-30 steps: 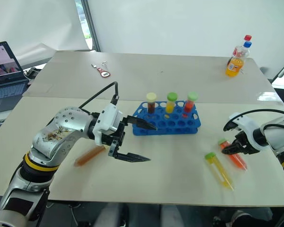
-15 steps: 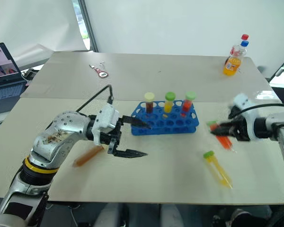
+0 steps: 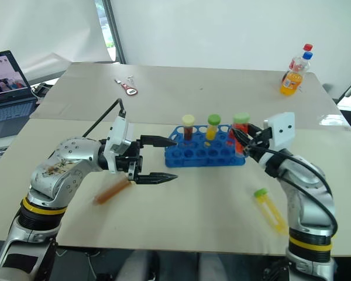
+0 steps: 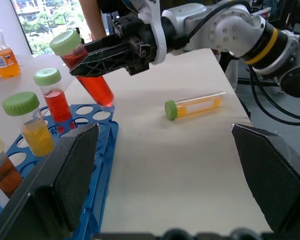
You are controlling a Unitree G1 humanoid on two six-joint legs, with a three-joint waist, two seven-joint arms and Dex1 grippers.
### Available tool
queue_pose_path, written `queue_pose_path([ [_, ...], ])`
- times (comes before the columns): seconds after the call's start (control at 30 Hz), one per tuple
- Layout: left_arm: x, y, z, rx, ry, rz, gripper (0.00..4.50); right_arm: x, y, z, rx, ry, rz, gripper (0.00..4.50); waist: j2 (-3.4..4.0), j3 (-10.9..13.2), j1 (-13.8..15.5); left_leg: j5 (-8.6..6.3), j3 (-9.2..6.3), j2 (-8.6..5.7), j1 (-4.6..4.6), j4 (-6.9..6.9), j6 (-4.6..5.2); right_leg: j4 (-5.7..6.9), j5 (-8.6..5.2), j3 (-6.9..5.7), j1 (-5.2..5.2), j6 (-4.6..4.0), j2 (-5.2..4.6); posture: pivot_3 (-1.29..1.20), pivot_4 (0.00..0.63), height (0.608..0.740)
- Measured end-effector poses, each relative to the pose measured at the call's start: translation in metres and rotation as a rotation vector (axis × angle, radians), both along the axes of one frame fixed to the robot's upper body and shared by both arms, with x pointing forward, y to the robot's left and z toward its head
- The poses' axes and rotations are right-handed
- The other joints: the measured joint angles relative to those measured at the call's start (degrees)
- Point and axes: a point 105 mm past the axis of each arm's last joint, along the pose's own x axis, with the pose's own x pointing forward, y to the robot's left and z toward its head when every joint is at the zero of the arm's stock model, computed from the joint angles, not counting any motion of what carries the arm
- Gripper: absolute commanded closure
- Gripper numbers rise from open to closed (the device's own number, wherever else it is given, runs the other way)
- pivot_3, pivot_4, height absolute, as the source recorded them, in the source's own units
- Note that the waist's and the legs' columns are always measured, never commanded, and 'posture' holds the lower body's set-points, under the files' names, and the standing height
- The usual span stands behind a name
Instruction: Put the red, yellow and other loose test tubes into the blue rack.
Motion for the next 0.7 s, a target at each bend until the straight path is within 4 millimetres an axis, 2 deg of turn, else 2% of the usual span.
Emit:
queue_pose_path([
  [0.2, -0.003, 0.0, 0.0, 0.018, -0.011, -0.009, 0.0, 0.009, 0.0, -0.012, 0.005, -0.022, -0.047, 3.48, 0.0, 0.0, -0.2, 0.0, 0.0, 0.0, 0.0, 0.0, 0.0, 0.0, 0.0, 0.0, 0.0, 0.0, 0.01, 0.0, 0.15, 0.671],
  [0.7, -0.004, 0.001, -0.007, 0.026, 0.01, -0.006, 0.0, 0.013, 0.005, -0.017, 0.036, -0.092, -0.131, 3.48, 0.0, 0.0, -0.3, 0.0, 0.0, 0.02, 0.0, 0.0, 0.0, 0.02, 0.0, 0.0, -0.01, 0.0, 0.02, 0.0, 0.15, 0.671],
])
